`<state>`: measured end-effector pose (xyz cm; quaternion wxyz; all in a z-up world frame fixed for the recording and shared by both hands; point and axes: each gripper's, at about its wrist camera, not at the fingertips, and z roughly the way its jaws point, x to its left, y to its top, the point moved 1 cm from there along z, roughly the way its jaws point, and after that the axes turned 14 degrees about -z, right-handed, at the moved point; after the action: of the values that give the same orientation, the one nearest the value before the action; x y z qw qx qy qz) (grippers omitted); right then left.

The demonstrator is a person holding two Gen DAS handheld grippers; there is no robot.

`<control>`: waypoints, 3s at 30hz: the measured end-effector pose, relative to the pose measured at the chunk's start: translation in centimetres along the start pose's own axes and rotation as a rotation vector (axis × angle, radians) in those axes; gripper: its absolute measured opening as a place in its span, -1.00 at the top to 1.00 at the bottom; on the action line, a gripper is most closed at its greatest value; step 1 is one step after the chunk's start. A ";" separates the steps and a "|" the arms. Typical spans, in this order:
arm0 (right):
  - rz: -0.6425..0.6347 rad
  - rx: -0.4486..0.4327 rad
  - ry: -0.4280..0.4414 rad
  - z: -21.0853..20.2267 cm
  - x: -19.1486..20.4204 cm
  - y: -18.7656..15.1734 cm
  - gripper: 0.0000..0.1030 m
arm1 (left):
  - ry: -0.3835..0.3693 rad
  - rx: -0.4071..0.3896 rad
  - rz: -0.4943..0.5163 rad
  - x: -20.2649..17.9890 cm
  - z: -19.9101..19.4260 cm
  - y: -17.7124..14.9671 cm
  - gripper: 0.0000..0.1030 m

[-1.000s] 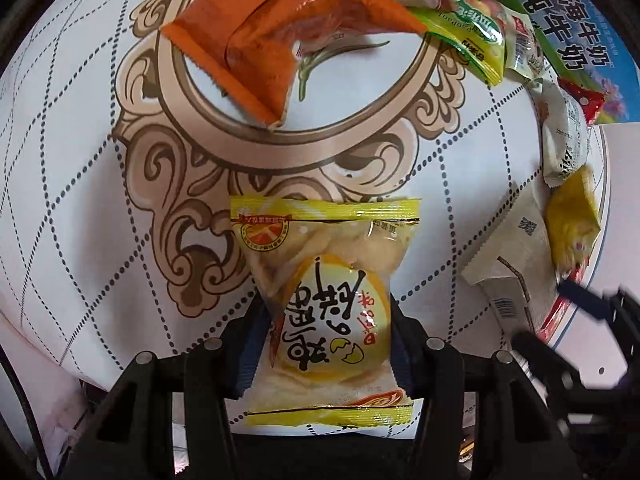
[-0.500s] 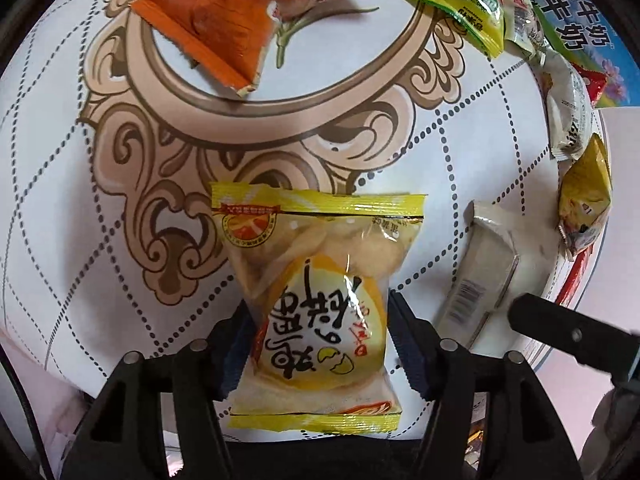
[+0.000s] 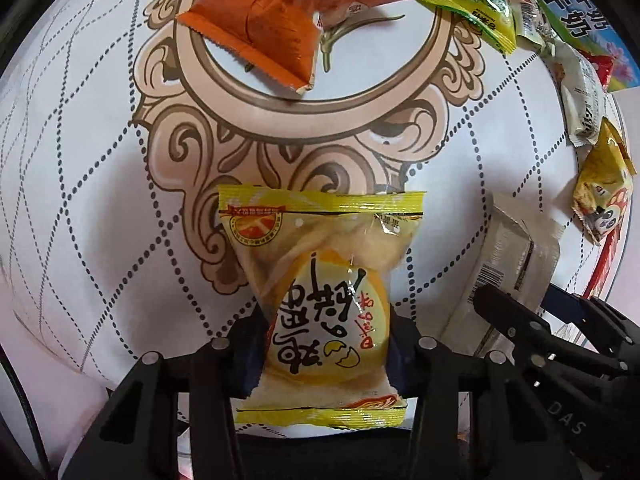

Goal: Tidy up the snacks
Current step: 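Grasp the yellow egg-cake bag with left tool while right tool grasps white bar, then lower both held snacks into the cardboard box and open both tools, then grasp the orange bag with left tool while right tool grasps yellow Guoba bag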

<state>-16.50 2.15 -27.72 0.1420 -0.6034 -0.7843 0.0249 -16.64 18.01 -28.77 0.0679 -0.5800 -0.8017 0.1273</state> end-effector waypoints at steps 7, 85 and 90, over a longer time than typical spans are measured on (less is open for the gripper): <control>0.015 -0.074 0.113 -4.0 -2.2 -2.6 -0.15 | -0.072 -0.035 0.007 -0.3 -3.6 -0.3 0.12; 0.111 -0.505 -0.163 -24.9 -15.9 16.7 -0.86 | -0.127 -0.538 0.262 -18.1 -25.4 17.7 -0.74; 0.109 -0.567 -0.196 -26.8 -14.3 13.8 -0.86 | -0.139 -0.598 0.271 -17.3 -27.5 14.6 -0.74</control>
<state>6.54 -11.34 -7.69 -0.1098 -0.6548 -0.7366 -0.1291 9.24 9.38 -5.88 -0.1775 -0.6655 -0.7219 -0.0664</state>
